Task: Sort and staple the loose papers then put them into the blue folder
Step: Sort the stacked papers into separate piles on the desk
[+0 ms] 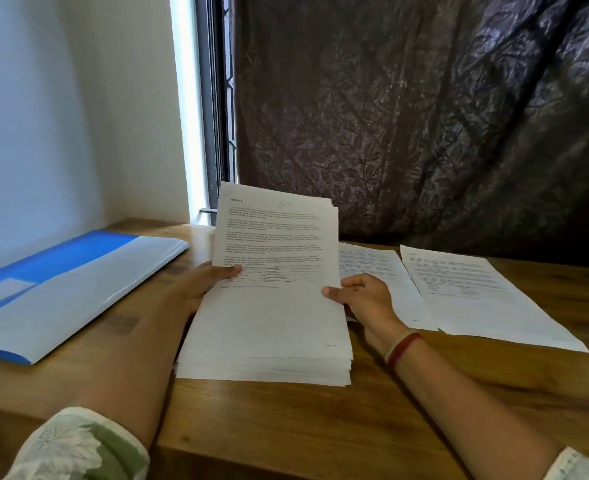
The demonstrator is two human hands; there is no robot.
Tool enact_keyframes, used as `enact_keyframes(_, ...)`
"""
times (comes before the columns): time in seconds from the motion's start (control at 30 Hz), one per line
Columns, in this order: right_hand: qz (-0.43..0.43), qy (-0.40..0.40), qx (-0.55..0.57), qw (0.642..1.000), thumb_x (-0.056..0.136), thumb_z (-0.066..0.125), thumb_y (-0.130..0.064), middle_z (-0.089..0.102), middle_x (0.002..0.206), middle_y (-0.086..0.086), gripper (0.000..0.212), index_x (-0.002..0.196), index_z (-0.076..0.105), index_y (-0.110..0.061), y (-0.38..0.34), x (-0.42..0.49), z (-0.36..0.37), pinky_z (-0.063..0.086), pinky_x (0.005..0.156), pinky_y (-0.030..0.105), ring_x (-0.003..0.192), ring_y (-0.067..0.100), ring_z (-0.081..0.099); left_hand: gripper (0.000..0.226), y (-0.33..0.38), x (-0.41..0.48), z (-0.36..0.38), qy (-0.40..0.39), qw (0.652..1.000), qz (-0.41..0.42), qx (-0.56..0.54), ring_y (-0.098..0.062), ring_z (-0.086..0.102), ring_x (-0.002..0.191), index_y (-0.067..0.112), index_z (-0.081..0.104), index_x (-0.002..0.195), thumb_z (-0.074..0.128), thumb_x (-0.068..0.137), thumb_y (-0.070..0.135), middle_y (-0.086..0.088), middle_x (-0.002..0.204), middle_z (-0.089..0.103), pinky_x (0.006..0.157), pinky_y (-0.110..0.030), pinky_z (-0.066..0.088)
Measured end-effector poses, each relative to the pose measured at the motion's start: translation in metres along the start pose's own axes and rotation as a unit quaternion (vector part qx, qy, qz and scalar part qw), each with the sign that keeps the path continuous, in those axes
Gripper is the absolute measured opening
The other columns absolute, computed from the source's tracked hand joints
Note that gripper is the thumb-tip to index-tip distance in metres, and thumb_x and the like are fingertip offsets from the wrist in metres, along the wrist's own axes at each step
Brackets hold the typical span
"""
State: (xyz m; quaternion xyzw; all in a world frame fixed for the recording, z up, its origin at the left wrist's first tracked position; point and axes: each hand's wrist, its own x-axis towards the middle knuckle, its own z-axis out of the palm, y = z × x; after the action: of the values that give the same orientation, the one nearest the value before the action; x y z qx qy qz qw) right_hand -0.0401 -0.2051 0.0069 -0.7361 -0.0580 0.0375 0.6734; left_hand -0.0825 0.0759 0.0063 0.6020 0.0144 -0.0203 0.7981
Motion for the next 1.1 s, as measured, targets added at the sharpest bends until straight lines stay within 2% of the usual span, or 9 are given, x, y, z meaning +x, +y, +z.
enact_keyframes(0.13,0.03,0.032,0.053,0.998,0.073,0.083,-0.014,0.071,0.097,0.011,0.024,0.085,0.063,-0.008,0.005,0.005,-0.006,0.056,0.087,0.045,0.092,0.029,0.067,0.079,-0.001,0.001,0.005,0.018,1.0,0.012,0.02,-0.038,0.058,0.121,0.008,0.05,0.138,0.083,0.066,0.017,-0.017,0.131,0.061,0.1,-0.055,0.046)
enact_keyframes(0.2,0.043,0.028,0.067,0.996,0.075,0.082,-0.013,0.072,0.098,0.011,0.021,0.086,0.065,-0.006,0.007,0.005,-0.007,0.056,0.088,0.046,0.092,0.03,0.068,0.084,-0.002,0.002,0.007,0.025,0.999,0.012,0.024,-0.039,0.058,0.121,0.009,0.05,0.137,0.087,0.063,0.021,-0.018,0.131,0.061,0.103,-0.057,0.043)
enact_keyframes(0.4,0.01,0.044,0.028,0.999,0.091,0.066,-0.017,0.071,0.095,0.008,0.012,0.083,0.068,-0.009,0.006,0.009,-0.01,0.055,0.088,0.039,0.091,0.026,0.066,0.071,-0.004,0.003,0.008,0.057,0.998,0.022,0.03,-0.033,0.067,0.105,0.01,0.055,0.131,0.082,0.067,0.022,-0.016,0.123,0.066,0.081,-0.045,0.059)
enact_keyframes(0.53,-0.067,0.139,-0.015,0.988,0.095,0.058,-0.019,0.067,0.091,0.005,0.018,0.08,0.067,-0.013,-0.002,0.025,-0.032,0.054,0.086,0.035,0.092,0.026,0.063,0.059,-0.002,0.002,0.005,0.085,0.996,0.019,0.009,-0.034,0.067,0.106,0.009,0.053,0.135,0.072,0.079,0.016,-0.018,0.126,0.064,0.077,-0.045,0.06)
enact_keyframes(0.67,-0.107,0.294,-0.12,0.942,0.096,0.057,-0.014,0.059,0.102,0.003,0.015,0.111,0.059,-0.012,-0.006,0.036,-0.08,0.049,0.088,0.034,0.094,0.022,0.056,0.04,0.005,-0.004,-0.005,0.091,0.995,0.026,-0.01,-0.04,0.056,0.121,0.014,0.054,0.132,0.058,0.092,0.01,-0.019,0.13,0.061,0.085,-0.05,0.055)
enact_keyframes(0.73,-0.109,0.328,-0.182,0.921,0.097,0.055,-0.013,0.06,0.105,0.009,0.015,0.111,0.056,-0.011,-0.001,0.039,-0.1,0.051,0.09,0.039,0.097,0.026,0.058,0.04,0.008,-0.01,-0.015,0.089,0.995,0.04,-0.031,-0.039,0.055,0.123,0.015,0.052,0.135,0.056,0.095,0.01,-0.019,0.133,0.058,0.093,-0.053,0.05)
enact_keyframes(0.8,-0.109,0.323,-0.248,0.907,0.097,0.053,-0.012,0.064,0.108,0.015,0.014,0.107,0.062,-0.007,0.006,0.041,-0.11,0.05,0.091,0.041,0.101,0.034,0.061,0.046,0.008,-0.02,-0.022,0.094,0.992,0.06,-0.063,-0.036,0.061,0.116,0.016,0.05,0.138,0.058,0.093,0.012,-0.018,0.133,0.059,0.093,-0.053,0.051)
enact_keyframes(0.97,-0.106,0.245,-0.344,0.9,0.097,0.05,-0.008,0.06,0.125,0.017,0.027,0.12,0.063,-0.002,0.011,0.045,-0.103,0.042,0.102,0.038,0.115,0.034,0.055,0.018,0.007,-0.038,-0.012,0.162,0.981,0.084,-0.066,-0.017,0.074,0.069,0.023,0.061,0.113,0.057,0.095,0.024,-0.004,0.085,0.076,0.053,-0.033,0.059)
enact_keyframes(1.1,-0.093,0.208,-0.393,0.891,0.098,0.051,-0.014,0.059,0.128,0.017,0.029,0.124,0.059,-0.002,0.014,0.046,-0.094,0.043,0.101,0.034,0.115,0.033,0.056,0.025,0.008,-0.035,-0.009,0.119,0.987,0.069,-0.079,-0.021,0.074,0.076,0.021,0.061,0.116,0.064,0.091,0.019,-0.007,0.095,0.076,0.06,-0.036,0.061)
